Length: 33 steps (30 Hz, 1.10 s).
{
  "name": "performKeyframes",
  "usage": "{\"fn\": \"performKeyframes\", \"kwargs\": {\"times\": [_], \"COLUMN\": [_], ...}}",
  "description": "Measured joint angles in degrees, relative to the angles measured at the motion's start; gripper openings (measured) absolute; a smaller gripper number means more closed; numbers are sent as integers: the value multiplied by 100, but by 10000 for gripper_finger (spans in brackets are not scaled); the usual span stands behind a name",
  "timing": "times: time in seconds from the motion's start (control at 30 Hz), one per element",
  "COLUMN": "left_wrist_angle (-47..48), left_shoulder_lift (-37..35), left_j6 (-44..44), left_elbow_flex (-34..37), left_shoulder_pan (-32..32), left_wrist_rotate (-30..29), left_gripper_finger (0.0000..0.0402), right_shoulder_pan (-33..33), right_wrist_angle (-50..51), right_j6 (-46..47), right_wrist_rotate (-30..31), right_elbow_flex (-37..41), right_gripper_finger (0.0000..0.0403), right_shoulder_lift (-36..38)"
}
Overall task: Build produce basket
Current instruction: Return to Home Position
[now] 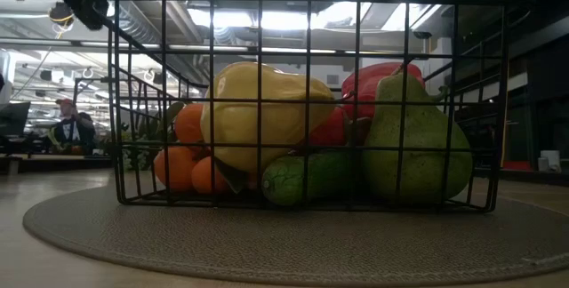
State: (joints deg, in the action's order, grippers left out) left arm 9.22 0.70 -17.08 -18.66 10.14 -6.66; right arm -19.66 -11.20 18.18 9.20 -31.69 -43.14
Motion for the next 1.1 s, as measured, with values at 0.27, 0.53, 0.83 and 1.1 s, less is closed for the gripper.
{"fn": "performKeyframes", "kwargs": {"times": [0.27, 0.53, 0.83, 1.1], "left_wrist_angle": [-889, -2045, -2386, -1966], "left_shoulder_lift": [-55, -49, -36, -34], "left_j6": [263, 237, 123, 257], "left_elbow_flex": [743, 1580, 1823, 1823], "left_shoulder_pan": [1, -1, 2, 2], "left_wrist_rotate": [171, 173, 125, 124], "left_gripper_finger": [142, 142, 142, 142], "right_shoulder_pan": [0, 2, 4, 4], "right_wrist_angle": [-1223, -1215, -1037, -832], "right_j6": [136, 235, -12, -353], "right_wrist_rotate": [-36, -146, -228, -668], "right_elbow_flex": [1266, 1640, 1824, 1819], "right_gripper_finger": [162, 162, 162, 162], "right_shoulder_lift": [748, 1236, 1573, 1711]}}
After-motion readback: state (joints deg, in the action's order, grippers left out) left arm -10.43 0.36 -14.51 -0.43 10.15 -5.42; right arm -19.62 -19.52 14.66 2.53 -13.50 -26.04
